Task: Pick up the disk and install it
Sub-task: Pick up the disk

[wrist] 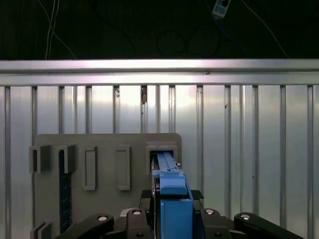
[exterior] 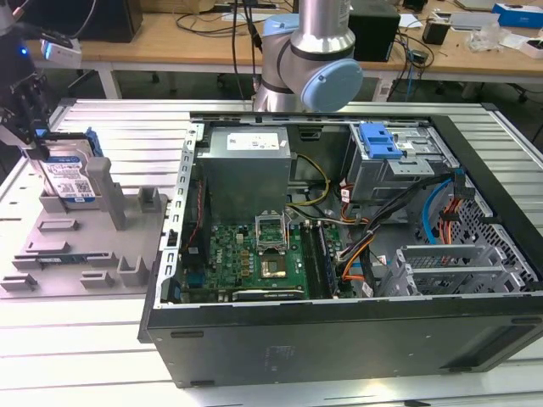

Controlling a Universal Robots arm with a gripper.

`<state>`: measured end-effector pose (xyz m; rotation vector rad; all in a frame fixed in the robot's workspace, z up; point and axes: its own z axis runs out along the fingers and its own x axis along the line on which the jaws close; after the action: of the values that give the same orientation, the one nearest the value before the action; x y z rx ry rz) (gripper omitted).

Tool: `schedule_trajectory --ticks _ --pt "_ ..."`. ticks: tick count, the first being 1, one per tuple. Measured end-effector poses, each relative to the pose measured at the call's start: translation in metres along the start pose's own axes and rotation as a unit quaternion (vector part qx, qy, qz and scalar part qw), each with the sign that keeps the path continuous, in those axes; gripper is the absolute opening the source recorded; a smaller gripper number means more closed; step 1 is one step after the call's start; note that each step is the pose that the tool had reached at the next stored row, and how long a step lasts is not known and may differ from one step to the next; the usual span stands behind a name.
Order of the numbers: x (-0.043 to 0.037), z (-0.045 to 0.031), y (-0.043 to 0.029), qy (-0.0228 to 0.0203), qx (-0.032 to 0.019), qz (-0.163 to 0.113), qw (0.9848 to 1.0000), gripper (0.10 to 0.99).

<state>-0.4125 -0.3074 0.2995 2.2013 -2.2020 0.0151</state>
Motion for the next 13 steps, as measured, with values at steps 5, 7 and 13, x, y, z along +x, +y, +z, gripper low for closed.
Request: schedule_trajectory --ticks 5,7,13 --pt "0.0020 0.0004 0.0001 0.0001 -0.0001 0.000 1.0000 0.392" --pt "0.0024 0.0007 0.0001 0.0001 -0.0003 0.000 1.0000 0.392" --pt "0.0025 0.0013 0.0001 0.0001 -0.0002 0.000 1.0000 0.376"
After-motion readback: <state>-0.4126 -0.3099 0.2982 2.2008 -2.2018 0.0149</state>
